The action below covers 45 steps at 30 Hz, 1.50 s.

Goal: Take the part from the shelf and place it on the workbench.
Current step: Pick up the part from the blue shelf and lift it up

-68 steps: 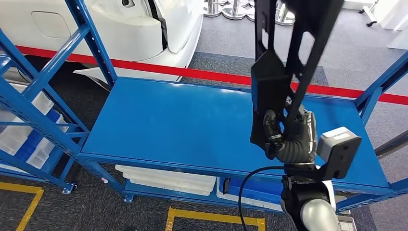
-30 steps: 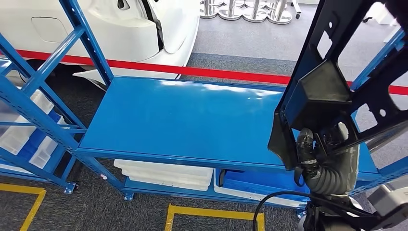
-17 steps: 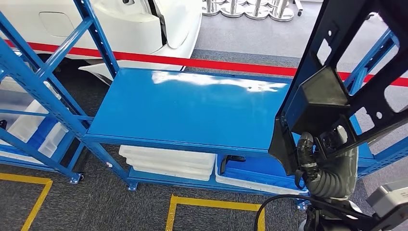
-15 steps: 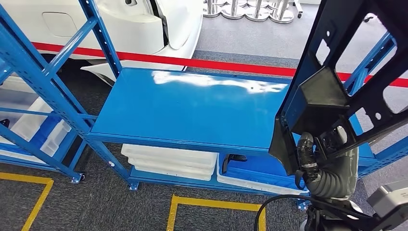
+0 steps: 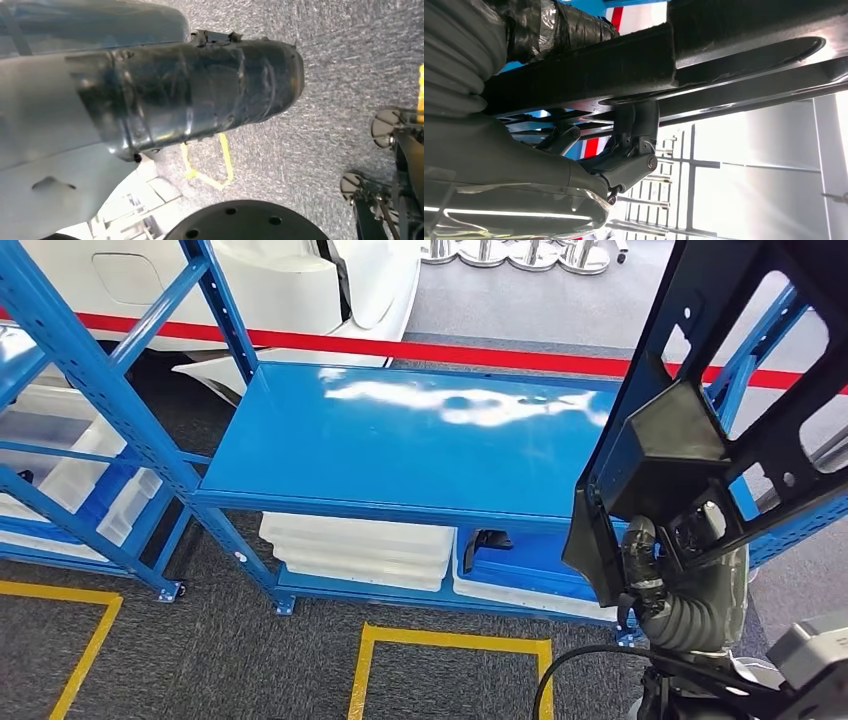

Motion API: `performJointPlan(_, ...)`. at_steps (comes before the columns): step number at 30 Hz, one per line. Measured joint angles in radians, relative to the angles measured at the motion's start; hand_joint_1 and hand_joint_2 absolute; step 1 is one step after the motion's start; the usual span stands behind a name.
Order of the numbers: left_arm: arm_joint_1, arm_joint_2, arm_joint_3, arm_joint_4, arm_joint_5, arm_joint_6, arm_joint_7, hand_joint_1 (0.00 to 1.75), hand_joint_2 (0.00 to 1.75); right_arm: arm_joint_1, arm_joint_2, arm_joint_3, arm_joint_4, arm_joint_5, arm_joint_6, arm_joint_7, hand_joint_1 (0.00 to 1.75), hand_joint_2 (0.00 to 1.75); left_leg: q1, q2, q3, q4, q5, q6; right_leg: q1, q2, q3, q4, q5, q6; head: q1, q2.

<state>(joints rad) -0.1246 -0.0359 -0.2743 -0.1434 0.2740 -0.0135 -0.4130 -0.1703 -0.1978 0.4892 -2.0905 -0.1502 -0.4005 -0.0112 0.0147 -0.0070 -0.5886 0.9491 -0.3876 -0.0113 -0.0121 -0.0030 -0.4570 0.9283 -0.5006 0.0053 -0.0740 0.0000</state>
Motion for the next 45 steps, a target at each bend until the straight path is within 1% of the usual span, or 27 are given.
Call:
performJointPlan(2,0.0,0.0,0.0,0.0,0.0,0.0,0.0,0.0,0.0,0.001,-0.002,0.0,0.0,-0.002,0.0,0.0,1.75,1.75,0.004,0.001,-0.006,0.006,-0.006,-0.013,0.0,-0.003,-0.009,-0.005,0.014,-0.016,0.0,0.0)
performJointPlan(3,0.001,0.0,0.0,0.0,0.0,0.0,0.0,0.0,0.0,0.002,-0.002,0.0,0.0,-0.004,0.0,0.0,1.75,1.75,0.005,0.001,-0.015,0.029,-0.03,-0.016,-0.001,-0.005,-0.013,-0.009,0.024,-0.025,-0.001,0.0)
performJointPlan(6,0.001,0.01,0.0,0.0,-0.003,-0.001,0.0,0.0,0.0,0.005,-0.002,0.0,0.001,-0.01,0.002,-0.001,1.75,1.75,0.004,0.001,-0.076,0.211,-0.161,-0.02,0.003,-0.008,-0.039,-0.01,0.047,-0.039,-0.005,0.0)
performJointPlan(7,0.001,0.015,0.0,0.0,-0.004,-0.002,0.0,0.0,0.0,0.007,-0.002,0.0,0.001,-0.012,0.002,-0.002,1.75,1.75,0.003,0.001,-0.091,0.27,-0.189,-0.021,0.004,-0.008,-0.05,-0.008,0.054,-0.041,-0.006,0.0)
performJointPlan(8,0.001,0.02,0.0,0.0,-0.006,-0.003,0.0,0.0,0.0,0.009,-0.002,0.0,0.001,-0.014,0.003,-0.002,1.75,1.75,0.003,0.001,-0.092,0.302,-0.195,-0.021,0.006,-0.007,-0.062,-0.005,0.061,-0.041,-0.006,0.0)
performJointPlan(9,0.001,0.024,0.0,0.0,-0.006,-0.004,-0.001,0.0,0.0,0.012,-0.002,0.0,0.001,-0.016,0.003,-0.003,1.75,1.75,0.002,0.001,-0.074,0.295,-0.181,-0.02,0.006,-0.007,-0.073,-0.001,0.067,-0.04,-0.006,0.0)
performJointPlan(10,0.001,0.026,0.0,0.0,-0.006,-0.006,-0.001,0.0,0.0,0.013,-0.002,0.0,0.001,-0.017,0.003,-0.004,1.75,1.75,0.001,0.001,-0.036,0.249,-0.156,-0.017,0.007,-0.006,-0.084,0.004,0.071,-0.038,-0.007,0.0)
performJointPlan(12,-0.002,0.029,-0.001,0.0,-0.007,-0.007,-0.003,0.0,0.0,0.016,-0.002,0.0,0.001,-0.018,0.003,-0.005,1.75,1.75,-0.002,0.0,0.068,0.104,-0.117,-0.009,0.008,-0.005,-0.1,0.016,0.078,-0.031,-0.007,0.0)
performJointPlan(14,-0.005,0.029,-0.001,0.0,-0.007,-0.007,-0.004,0.0,0.0,0.017,-0.002,-0.001,0.001,-0.018,0.003,-0.007,1.75,1.75,-0.005,0.0,0.125,0.01,-0.116,0.0,0.009,-0.005,-0.111,0.026,0.085,-0.021,-0.008,0.0)
performJointPlan(17,-0.006,0.029,-0.001,0.0,-0.007,-0.007,-0.004,0.0,0.0,0.019,-0.003,-0.001,0.001,-0.019,0.005,-0.008,1.75,1.75,-0.005,0.001,0.122,-0.01,-0.108,0.016,0.009,-0.006,-0.117,0.028,0.094,-0.001,-0.008,0.0)
performJointPlan(18,-0.006,0.028,-0.001,0.0,-0.007,-0.007,-0.004,0.0,0.0,0.019,-0.004,-0.001,0.001,-0.019,0.005,-0.008,1.75,1.75,-0.002,0.002,0.116,-0.012,-0.1,0.023,0.009,-0.004,-0.126,0.044,0.077,0.005,-0.006,0.0)
performJointPlan(20,-0.006,0.022,-0.001,0.0,-0.007,-0.007,-0.005,0.0,0.0,0.021,-0.006,-0.001,0.001,-0.02,0.006,-0.009,1.75,1.75,0.001,0.004,0.099,-0.015,-0.082,0.034,0.003,-0.002,-0.165,0.14,0.001,0.019,-0.003,0.0)
performJointPlan(22,-0.006,0.013,-0.001,0.0,-0.008,-0.006,-0.005,0.0,0.0,0.025,-0.009,-0.001,0.001,-0.021,0.006,-0.009,1.75,1.75,0.001,0.005,0.075,-0.014,-0.066,0.037,-0.003,-0.001,-0.212,0.282,-0.077,0.03,-0.002,0.0)
performJointPlan(23,-0.006,0.01,-0.001,0.0,-0.008,-0.005,-0.005,0.0,0.0,0.027,-0.01,-0.001,0.002,-0.022,0.006,-0.009,1.75,1.75,0.0,0.005,0.065,-0.013,-0.059,0.037,-0.005,-0.001,-0.221,0.326,-0.09,0.033,-0.002,0.0)
performJointPlan(24,-0.006,0.007,-0.001,0.0,-0.008,-0.005,-0.005,0.0,0.0,0.029,-0.011,-0.001,0.002,-0.022,0.006,-0.009,1.75,1.75,0.0,0.005,0.055,-0.013,-0.052,0.035,-0.007,-0.001,-0.213,0.333,-0.082,0.034,-0.002,0.0)
performJointPlan(25,-0.005,0.004,-0.001,0.0,-0.008,-0.004,-0.005,0.0,0.0,0.03,-0.011,-0.001,0.003,-0.023,0.006,-0.009,1.75,1.75,0.0,0.004,0.047,-0.012,-0.045,0.033,-0.008,-0.001,-0.183,0.296,-0.057,0.033,-0.002,0.0)
performJointPlan(27,-0.006,0.003,-0.001,0.0,-0.008,-0.004,-0.005,0.0,0.0,0.03,-0.011,-0.001,0.003,-0.024,0.006,-0.009,1.75,1.75,-0.001,0.004,0.034,-0.012,-0.033,0.026,-0.007,-0.002,-0.079,0.14,-0.007,0.024,-0.002,0.0)
performJointPlan(29,-0.006,0.002,-0.001,0.0,-0.008,-0.004,-0.005,0.0,0.0,0.029,-0.011,-0.001,0.003,-0.024,0.01,-0.01,1.75,1.75,-0.003,0.003,0.027,-0.011,-0.02,0.015,-0.003,-0.001,-0.003,0.017,0.009,0.013,-0.003,0.0)
performJointPlan(32,-0.006,0.003,-0.001,0.0,-0.009,-0.004,-0.005,0.0,0.0,0.029,-0.012,-0.001,0.003,-0.024,0.016,-0.01,1.75,1.75,-0.001,0.004,0.018,-0.01,-0.006,-0.005,0.001,-0.002,-0.003,-0.011,0.019,-0.007,-0.003,0.0)
performJointPlan(33,-0.005,0.003,-0.001,0.0,-0.009,-0.004,-0.005,0.0,0.0,0.029,-0.012,-0.001,0.003,-0.025,0.017,-0.01,1.75,1.75,0.0,0.003,0.011,0.002,-0.021,-0.01,0.0,-0.004,-0.01,-0.013,0.027,-0.015,-0.004,0.0)
performJointPlan(35,-0.004,0.005,-0.001,0.0,-0.009,-0.004,-0.006,0.0,0.0,0.03,-0.013,0.0,0.004,-0.027,0.02,-0.01,1.75,1.75,0.001,0.003,-0.021,0.087,-0.102,-0.016,-0.002,-0.008,-0.028,-0.018,0.047,-0.03,-0.007,0.0)
performJointPlan(37,-0.004,0.012,-0.001,0.0,-0.009,-0.004,-0.007,0.0,0.0,0.033,-0.013,0.0,0.006,-0.029,0.021,-0.008,1.75,1.75,0.0,0.003,-0.061,0.225,-0.194,-0.018,0.001,-0.008,-0.052,-0.016,0.065,-0.035,-0.009,0.0)
performJointPlan(38,-0.003,0.017,-0.002,0.0,-0.01,-0.005,-0.007,0.0,0.0,0.035,-0.013,0.0,0.007,-0.029,0.022,-0.006,1.75,1.75,0.0,0.003,-0.07,0.277,-0.212,-0.019,0.002,-0.008,-0.066,-0.013,0.074,-0.036,-0.01,0.0)
performJointPlan(40,-0.003,0.025,-0.002,0.0,-0.01,-0.006,-0.009,0.0,0.0,0.038,-0.014,0.0,0.009,-0.029,0.024,-0.002,1.75,1.75,0.0,0.004,-0.04,0.284,-0.18,-0.019,0.003,-0.008,-0.096,-0.004,0.09,-0.033,-0.01,0.0)
performJointPlan(42,-0.005,0.029,-0.002,0.0,-0.01,-0.007,-0.012,0.0,0.0,0.039,-0.015,0.0,0.009,-0.029,0.027,0.0,1.75,1.75,0.0,0.003,0.054,0.163,-0.13,-0.014,0.003,-0.006,-0.123,0.01,0.102,-0.027,-0.011,0.0)
performJointPlan(44,-0.007,0.03,-0.002,0.0,-0.01,-0.008,-0.013,0.0,0.0,0.039,-0.017,0.0,0.009,-0.028,0.031,0.001,1.75,1.75,-0.002,0.001,0.141,0.03,-0.131,-0.005,0.005,-0.006,-0.139,0.024,0.114,-0.016,-0.011,0.0)
performJointPlan(45,-0.008,0.03,-0.002,0.0,-0.01,-0.008,-0.013,0.0,0.0,0.04,-0.018,0.0,0.009,-0.028,0.032,0.001,1.75,1.75,-0.005,0.0,0.16,-0.003,-0.139,0.0,0.005,-0.007,-0.144,0.027,0.12,-0.01,-0.011,0.0)
